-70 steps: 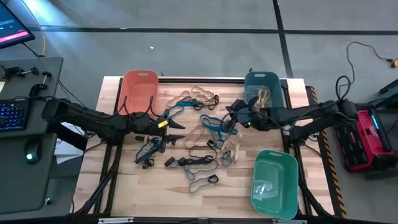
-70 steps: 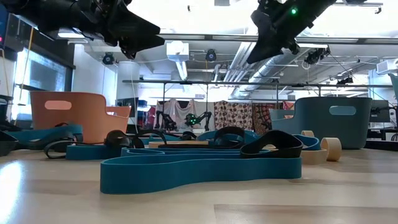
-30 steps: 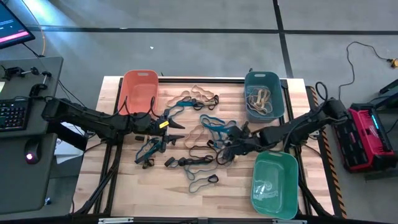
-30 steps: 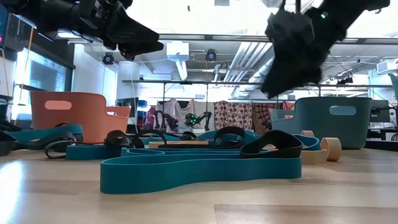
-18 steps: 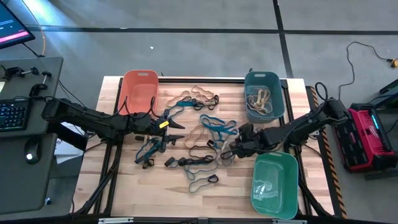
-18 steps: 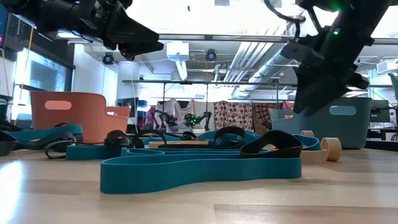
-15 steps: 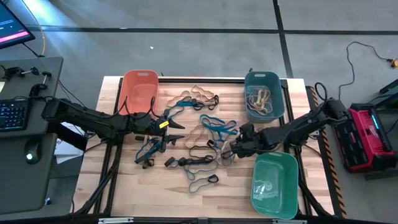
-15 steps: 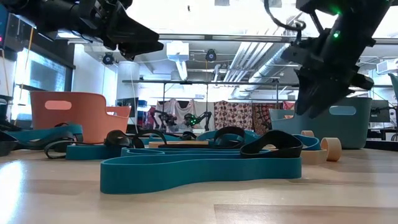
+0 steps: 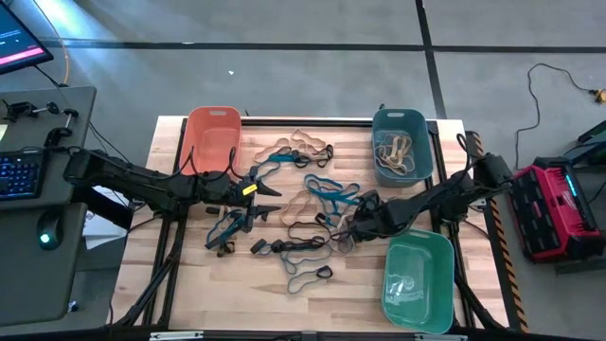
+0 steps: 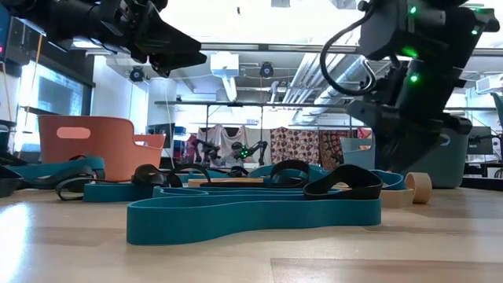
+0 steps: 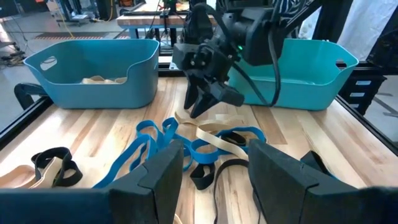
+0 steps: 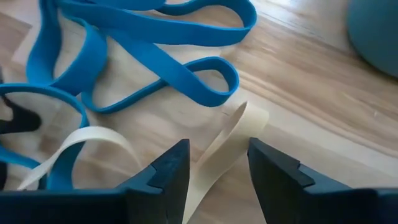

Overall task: Sort rubber bands into baskets
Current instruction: Put the white rubber band into the blue bin

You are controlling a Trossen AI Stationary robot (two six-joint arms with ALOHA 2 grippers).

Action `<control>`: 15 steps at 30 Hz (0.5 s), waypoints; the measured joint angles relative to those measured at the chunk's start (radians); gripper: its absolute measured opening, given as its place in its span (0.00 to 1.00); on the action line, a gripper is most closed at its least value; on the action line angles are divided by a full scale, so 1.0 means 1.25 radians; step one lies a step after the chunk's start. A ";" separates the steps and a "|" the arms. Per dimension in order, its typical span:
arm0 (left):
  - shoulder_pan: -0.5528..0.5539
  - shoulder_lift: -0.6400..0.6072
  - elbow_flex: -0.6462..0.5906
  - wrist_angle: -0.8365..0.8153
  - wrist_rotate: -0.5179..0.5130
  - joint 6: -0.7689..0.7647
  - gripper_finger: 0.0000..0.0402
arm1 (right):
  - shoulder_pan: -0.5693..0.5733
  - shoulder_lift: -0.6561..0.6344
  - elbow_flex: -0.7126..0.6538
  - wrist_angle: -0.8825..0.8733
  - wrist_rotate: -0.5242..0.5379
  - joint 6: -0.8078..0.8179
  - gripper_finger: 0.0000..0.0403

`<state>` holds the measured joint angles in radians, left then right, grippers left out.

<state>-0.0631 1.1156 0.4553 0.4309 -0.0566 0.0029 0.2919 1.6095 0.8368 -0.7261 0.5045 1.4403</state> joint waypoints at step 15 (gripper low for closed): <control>-0.002 0.000 0.000 0.000 -0.001 0.000 0.43 | -0.024 0.008 0.000 0.009 -0.035 -0.077 0.03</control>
<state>-0.0658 1.1156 0.4553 0.4309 -0.0578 0.0032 0.2619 1.6200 0.8364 -0.7144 0.4604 1.3437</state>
